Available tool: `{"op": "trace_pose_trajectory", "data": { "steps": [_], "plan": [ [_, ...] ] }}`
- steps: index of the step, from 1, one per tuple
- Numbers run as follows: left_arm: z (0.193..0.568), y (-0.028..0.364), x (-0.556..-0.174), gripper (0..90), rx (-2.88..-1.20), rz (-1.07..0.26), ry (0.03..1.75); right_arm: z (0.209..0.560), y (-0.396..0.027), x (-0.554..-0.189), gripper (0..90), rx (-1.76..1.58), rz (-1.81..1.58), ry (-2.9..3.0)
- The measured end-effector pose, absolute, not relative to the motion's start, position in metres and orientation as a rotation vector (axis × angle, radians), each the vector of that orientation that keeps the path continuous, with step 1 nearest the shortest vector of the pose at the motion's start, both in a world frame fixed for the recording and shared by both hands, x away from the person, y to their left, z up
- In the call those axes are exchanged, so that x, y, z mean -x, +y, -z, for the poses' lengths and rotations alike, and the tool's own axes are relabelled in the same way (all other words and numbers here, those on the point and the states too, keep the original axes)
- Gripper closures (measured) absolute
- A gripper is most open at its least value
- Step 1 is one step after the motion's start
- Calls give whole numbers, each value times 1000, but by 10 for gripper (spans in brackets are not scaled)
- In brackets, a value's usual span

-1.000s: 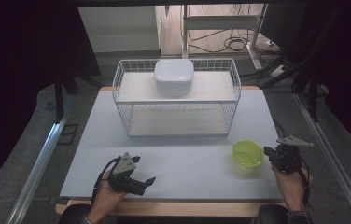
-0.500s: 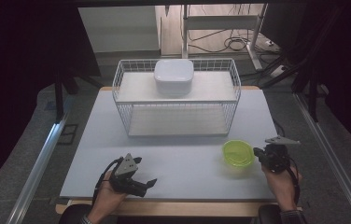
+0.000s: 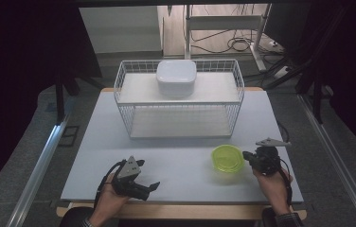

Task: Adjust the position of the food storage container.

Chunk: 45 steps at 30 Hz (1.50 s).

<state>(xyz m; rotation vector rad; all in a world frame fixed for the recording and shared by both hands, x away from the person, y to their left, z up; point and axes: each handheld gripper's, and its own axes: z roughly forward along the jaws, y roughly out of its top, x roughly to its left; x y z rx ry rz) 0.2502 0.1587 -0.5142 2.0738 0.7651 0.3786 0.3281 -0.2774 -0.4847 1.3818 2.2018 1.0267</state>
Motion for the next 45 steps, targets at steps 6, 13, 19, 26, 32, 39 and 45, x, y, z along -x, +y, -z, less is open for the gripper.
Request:
{"op": "trace_pose_trajectory", "data": {
  "steps": [6, 13, 19, 26, 32, 39, 45],
  "plan": [
    [514, 159, -250, 49, -2075, -380, 762, 485, -262, -326, 896, -1332, -1036, 2247],
    [514, 159, -250, 48, -2074, -382, 764, 490, -270, -321, 896, -1343, -975, 2251],
    [514, 158, -250, 48, -2078, -384, 765, 498, -266, -312, 895, -1361, -976, 2332],
    [515, 157, -250, 47, -2085, -381, 763, 501, -254, -310, 895, -1337, -972, 2384],
    [515, 156, -250, 47, -2093, -381, 760, 503, -241, -311, 895, -1305, -997, 2425],
    [516, 155, -250, 46, -2106, -375, 760, 507, -222, -315, 895, -1267, -1030, 2478],
    [518, 154, -251, 44, -2118, -366, 764, 509, -203, -322, 895, -1221, -1043, 2510]
  ]
}}
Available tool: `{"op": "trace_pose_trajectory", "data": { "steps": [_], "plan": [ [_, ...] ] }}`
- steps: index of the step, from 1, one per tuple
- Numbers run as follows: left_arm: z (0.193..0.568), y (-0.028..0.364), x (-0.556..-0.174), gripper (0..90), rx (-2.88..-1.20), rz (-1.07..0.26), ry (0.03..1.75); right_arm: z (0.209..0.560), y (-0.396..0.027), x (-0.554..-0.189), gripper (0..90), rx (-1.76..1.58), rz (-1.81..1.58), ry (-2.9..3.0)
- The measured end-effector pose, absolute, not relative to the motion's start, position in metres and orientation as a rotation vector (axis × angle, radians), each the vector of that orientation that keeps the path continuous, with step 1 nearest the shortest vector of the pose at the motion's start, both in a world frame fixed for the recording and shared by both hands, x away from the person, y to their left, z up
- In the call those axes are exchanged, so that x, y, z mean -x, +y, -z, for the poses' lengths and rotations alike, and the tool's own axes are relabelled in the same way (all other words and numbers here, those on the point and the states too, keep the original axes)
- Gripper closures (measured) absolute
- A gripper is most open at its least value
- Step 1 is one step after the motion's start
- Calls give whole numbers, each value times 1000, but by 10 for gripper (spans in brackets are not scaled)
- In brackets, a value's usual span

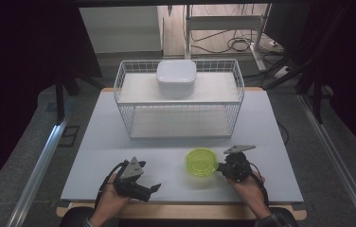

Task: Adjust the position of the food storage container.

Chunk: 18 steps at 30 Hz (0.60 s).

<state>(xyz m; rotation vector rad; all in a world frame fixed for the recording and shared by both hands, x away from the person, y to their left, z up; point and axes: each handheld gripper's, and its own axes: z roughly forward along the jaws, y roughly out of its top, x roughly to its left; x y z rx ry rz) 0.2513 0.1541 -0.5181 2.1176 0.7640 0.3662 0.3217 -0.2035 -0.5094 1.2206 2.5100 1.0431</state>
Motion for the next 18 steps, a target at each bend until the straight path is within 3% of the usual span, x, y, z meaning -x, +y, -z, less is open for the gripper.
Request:
{"op": "trace_pose_trajectory", "data": {
  "steps": [18],
  "plan": [
    [520, 153, -252, 42, -2134, -353, 760, 516, -152, -339, 894, -1153, -1145, 2611]
  ]
}}
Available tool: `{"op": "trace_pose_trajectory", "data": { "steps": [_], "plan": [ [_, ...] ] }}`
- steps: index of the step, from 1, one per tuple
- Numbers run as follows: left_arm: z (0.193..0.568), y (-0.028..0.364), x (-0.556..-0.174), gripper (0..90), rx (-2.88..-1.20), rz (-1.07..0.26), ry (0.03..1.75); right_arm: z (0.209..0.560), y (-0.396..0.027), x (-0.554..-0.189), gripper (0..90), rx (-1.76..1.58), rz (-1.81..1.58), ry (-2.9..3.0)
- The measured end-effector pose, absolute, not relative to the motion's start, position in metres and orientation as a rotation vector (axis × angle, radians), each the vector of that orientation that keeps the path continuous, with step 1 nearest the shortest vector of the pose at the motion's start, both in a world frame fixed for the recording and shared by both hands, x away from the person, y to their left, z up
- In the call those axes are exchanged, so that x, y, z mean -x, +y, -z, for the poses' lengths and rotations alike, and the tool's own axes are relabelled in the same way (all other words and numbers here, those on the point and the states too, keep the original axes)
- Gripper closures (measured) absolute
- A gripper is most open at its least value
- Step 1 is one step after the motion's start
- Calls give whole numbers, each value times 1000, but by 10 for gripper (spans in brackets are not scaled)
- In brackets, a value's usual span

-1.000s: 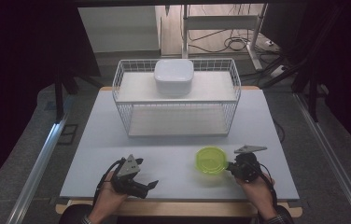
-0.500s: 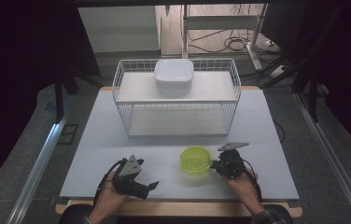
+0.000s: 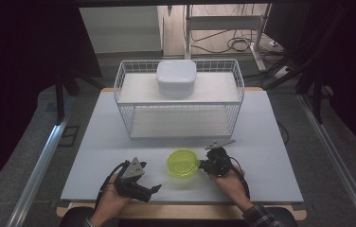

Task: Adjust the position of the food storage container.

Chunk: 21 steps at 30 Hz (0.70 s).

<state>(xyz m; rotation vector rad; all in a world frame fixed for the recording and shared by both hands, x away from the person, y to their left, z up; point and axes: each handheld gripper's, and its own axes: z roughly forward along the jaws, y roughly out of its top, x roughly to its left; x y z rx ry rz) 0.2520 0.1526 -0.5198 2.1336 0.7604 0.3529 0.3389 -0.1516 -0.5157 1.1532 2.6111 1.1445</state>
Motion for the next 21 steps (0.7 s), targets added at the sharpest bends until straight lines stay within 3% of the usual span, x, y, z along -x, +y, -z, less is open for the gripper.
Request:
{"op": "trace_pose_trajectory", "data": {
  "steps": [12, 21],
  "plan": [
    [521, 152, -252, 40, -2142, -345, 762, 517, -131, -355, 890, -1084, -1111, 2603],
    [521, 153, -252, 40, -2151, -344, 764, 505, -150, -354, 767, -1053, -1065, 2503]
  ]
}}
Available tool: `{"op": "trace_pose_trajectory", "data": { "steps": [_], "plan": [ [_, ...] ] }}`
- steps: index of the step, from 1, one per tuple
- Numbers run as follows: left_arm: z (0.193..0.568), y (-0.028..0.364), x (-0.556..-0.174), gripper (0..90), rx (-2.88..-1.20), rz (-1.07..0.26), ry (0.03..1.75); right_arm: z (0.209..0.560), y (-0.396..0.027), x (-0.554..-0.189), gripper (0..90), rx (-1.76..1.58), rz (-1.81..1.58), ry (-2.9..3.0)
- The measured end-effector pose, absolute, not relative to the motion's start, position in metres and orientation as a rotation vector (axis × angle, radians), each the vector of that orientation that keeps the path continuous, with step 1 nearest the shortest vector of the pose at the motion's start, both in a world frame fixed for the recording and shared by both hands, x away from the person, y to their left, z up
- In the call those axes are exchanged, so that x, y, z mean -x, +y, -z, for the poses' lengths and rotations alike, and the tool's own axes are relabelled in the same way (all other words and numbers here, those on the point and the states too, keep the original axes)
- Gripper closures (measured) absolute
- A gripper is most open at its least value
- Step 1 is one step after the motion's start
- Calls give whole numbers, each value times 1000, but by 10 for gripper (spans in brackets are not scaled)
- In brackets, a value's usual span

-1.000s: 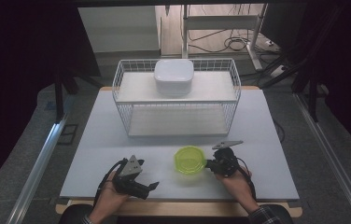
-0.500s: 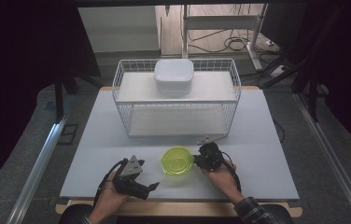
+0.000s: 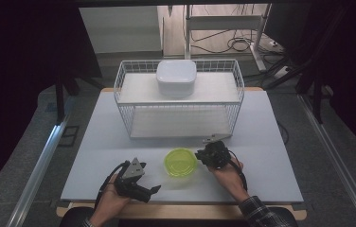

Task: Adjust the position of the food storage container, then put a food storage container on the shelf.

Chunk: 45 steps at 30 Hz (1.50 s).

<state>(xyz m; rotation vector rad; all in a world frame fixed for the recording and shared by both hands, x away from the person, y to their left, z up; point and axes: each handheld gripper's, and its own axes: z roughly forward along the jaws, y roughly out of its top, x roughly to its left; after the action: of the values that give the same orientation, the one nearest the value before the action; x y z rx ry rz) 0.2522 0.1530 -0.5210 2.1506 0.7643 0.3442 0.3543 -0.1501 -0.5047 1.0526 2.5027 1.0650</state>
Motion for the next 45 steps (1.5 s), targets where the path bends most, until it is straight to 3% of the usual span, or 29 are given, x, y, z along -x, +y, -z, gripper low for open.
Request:
{"op": "trace_pose_trajectory", "data": {
  "steps": [4, 14, 18, 31, 45],
  "plan": [
    [521, 154, -252, 40, -2156, -350, 767, 497, -160, -348, 672, -1033, -1061, 2468],
    [521, 160, -254, 36, -2145, -366, 789, 481, -181, -332, 294, -1012, -1142, 2419],
    [521, 161, -254, 33, -2137, -369, 793, 481, -184, -327, 192, -992, -1189, 2426],
    [522, 161, -254, 31, -2139, -372, 790, 488, -188, -314, 60, -931, -1195, 2471],
    [522, 160, -254, 31, -2149, -370, 782, 490, -183, -316, 26, -960, -1217, 2506]
  ]
}}
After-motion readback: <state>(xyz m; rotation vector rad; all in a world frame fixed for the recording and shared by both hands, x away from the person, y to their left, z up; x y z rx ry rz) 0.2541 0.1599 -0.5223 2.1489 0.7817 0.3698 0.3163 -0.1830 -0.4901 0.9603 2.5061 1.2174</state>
